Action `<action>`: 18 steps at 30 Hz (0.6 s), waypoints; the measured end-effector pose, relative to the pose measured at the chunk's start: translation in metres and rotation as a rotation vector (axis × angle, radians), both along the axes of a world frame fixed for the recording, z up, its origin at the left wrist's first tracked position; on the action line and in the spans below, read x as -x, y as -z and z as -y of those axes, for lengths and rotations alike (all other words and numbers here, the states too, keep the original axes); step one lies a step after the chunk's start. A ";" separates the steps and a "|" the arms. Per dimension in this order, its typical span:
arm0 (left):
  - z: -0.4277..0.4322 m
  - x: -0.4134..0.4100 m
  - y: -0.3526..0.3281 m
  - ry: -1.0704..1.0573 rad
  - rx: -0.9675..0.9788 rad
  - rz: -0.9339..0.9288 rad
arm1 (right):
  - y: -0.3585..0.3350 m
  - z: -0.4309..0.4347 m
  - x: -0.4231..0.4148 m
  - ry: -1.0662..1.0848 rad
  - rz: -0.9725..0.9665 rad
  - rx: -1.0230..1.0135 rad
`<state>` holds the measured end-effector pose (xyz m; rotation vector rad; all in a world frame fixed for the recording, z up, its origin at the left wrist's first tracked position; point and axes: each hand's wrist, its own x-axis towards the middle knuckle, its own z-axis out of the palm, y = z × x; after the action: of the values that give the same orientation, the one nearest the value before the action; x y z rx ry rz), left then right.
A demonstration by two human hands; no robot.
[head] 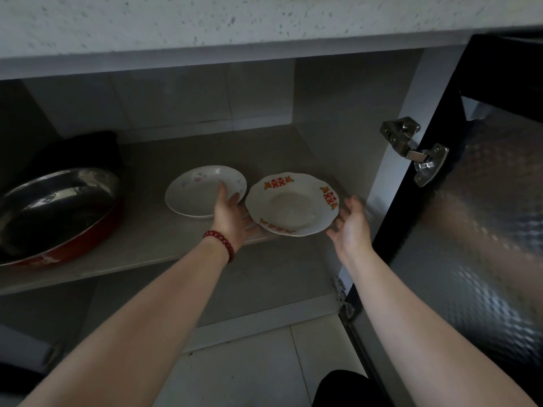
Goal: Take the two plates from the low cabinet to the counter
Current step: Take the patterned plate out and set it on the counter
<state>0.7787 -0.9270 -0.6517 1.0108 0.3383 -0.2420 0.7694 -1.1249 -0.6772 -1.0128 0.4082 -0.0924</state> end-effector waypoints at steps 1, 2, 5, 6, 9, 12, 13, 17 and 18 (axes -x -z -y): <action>-0.001 -0.002 0.000 -0.004 0.014 -0.007 | 0.000 0.001 -0.001 0.003 -0.009 0.010; -0.001 -0.004 0.001 -0.007 0.018 -0.016 | 0.000 0.003 0.000 0.007 -0.025 0.019; -0.006 -0.003 0.008 0.017 -0.019 -0.012 | 0.006 0.008 0.000 0.020 -0.070 0.043; -0.007 -0.003 0.010 0.019 -0.030 -0.012 | 0.007 0.009 -0.001 0.017 -0.073 0.045; -0.010 -0.010 0.011 0.015 -0.003 -0.025 | 0.005 0.006 -0.006 -0.003 -0.053 0.014; -0.008 -0.017 0.006 0.041 0.035 -0.024 | 0.001 0.002 -0.012 0.007 -0.047 -0.010; -0.008 -0.018 0.006 0.049 0.049 -0.028 | 0.001 0.002 -0.012 0.014 -0.054 -0.009; -0.011 -0.017 0.004 0.072 0.042 -0.050 | 0.000 0.007 -0.008 0.030 -0.110 -0.011; -0.013 -0.015 0.003 0.077 0.030 -0.060 | -0.001 0.008 -0.006 0.029 -0.137 -0.002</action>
<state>0.7941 -0.9144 -0.6543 0.9895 0.3497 -0.3468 0.7752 -1.1330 -0.6767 -1.0142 0.5478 -0.0486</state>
